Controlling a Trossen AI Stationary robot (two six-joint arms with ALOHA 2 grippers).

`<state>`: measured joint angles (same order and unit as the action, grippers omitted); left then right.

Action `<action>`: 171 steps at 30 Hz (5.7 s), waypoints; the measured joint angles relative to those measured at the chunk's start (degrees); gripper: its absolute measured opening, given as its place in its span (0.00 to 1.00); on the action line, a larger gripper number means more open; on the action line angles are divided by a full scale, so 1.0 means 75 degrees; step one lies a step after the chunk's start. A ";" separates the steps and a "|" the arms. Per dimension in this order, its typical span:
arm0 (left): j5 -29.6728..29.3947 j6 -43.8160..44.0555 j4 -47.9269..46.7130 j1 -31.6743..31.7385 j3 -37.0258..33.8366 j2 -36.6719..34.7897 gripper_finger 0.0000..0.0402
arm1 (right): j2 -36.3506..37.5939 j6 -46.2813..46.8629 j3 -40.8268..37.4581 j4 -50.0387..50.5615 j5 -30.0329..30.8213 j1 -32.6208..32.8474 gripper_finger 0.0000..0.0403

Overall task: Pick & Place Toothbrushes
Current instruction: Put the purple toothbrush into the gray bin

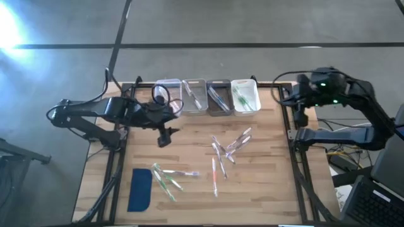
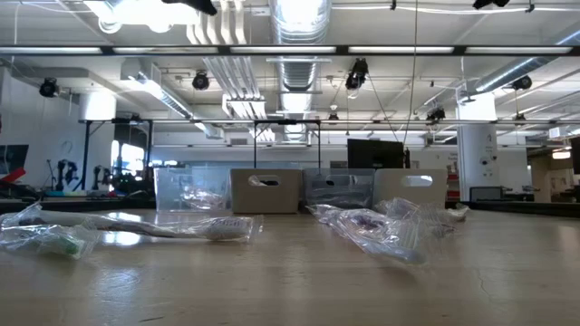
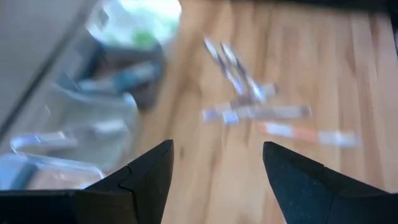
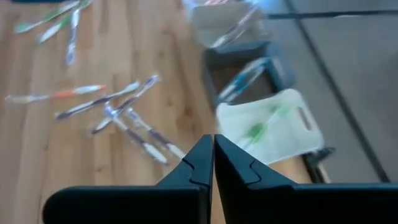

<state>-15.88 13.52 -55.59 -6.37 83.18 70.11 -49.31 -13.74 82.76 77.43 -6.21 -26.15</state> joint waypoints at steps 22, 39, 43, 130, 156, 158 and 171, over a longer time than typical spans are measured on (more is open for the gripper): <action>0.2030 -0.0523 -0.2198 -0.0015 -0.0006 0.1659 0.63 | 0.2048 0.0026 0.0009 0.0011 0.0453 0.0000 0.02; 0.2795 -0.1407 -0.1819 -0.0365 -0.0012 0.3766 0.63 | 0.2205 0.0026 0.0009 0.0009 0.0432 -0.0002 0.02; 0.2845 -0.1207 -0.1311 -0.0607 -0.0075 0.3975 0.63 | 0.2205 0.0017 0.0009 0.0009 0.0430 -0.0003 0.02; -0.0129 0.0024 0.4846 -0.0749 -0.1876 0.1799 0.06 | 0.2202 0.0029 0.0009 0.0009 0.0441 -0.0002 0.02; -0.0763 0.1877 0.8976 0.2557 0.0459 0.2031 0.06 | 0.2202 0.0014 0.0009 0.0009 0.0440 -0.0003 0.02; -0.0930 0.1903 0.8946 0.2668 0.0574 0.2031 0.06 | 0.2202 0.0026 0.0009 0.0009 0.0439 0.0000 0.02; -0.3622 0.3648 0.7957 0.2888 0.0886 0.2559 0.06 | 0.2202 0.0027 0.0009 0.0009 0.0439 -0.0003 0.02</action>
<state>-43.05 40.87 4.09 15.29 89.82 89.30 -32.80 -13.54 82.83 77.49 -2.92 -26.17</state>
